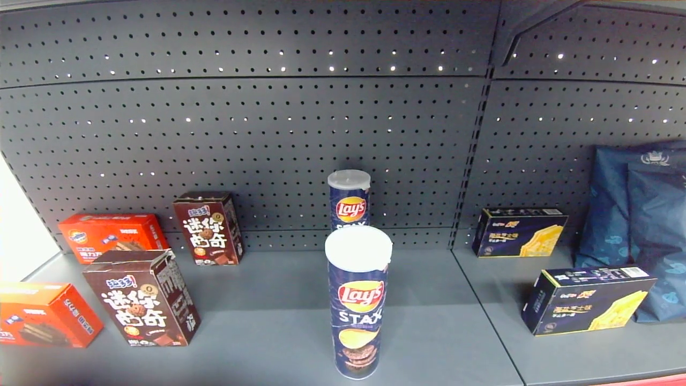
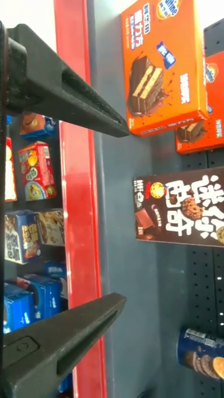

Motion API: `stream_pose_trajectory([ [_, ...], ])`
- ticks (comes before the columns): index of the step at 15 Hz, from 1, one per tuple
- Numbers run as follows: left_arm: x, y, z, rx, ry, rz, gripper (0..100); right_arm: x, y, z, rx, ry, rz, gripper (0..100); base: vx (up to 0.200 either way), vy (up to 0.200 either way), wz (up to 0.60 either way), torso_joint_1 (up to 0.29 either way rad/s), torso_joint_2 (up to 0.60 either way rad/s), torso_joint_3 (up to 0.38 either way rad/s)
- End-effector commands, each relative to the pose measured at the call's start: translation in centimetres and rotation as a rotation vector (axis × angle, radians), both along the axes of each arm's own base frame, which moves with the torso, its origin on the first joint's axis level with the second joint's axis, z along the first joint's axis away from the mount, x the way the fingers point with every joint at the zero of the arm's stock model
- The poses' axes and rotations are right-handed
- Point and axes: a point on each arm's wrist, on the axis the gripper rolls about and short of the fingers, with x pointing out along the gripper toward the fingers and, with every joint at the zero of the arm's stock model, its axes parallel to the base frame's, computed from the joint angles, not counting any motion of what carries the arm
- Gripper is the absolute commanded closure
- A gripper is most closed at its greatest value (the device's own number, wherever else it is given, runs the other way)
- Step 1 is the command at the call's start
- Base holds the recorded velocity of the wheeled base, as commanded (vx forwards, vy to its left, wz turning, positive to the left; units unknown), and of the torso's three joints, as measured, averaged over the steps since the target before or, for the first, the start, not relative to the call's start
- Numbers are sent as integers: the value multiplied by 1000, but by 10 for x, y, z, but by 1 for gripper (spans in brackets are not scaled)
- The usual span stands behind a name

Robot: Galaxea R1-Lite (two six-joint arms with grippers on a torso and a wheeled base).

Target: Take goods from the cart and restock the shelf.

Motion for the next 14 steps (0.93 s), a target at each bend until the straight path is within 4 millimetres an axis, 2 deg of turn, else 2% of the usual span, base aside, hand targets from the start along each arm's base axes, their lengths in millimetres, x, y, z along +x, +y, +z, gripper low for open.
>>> stream_pose_trajectory([
  [1,0,0,0,-8,-2,5,0,0,0,0,0,-2,0,0,-200,0,0,22,12,2],
  [5,0,0,0,-5,-2,3,0,0,0,0,0,-2,0,0,0,0,0,0,0,0],
  [7,0,0,0,-9,0,3,0,0,0,0,3,-2,-1,0,0,0,600,17,5,2],
  [14,0,0,0,-11,0,5,0,0,0,0,2,-2,0,0,0,0,0,0,0,0],
])
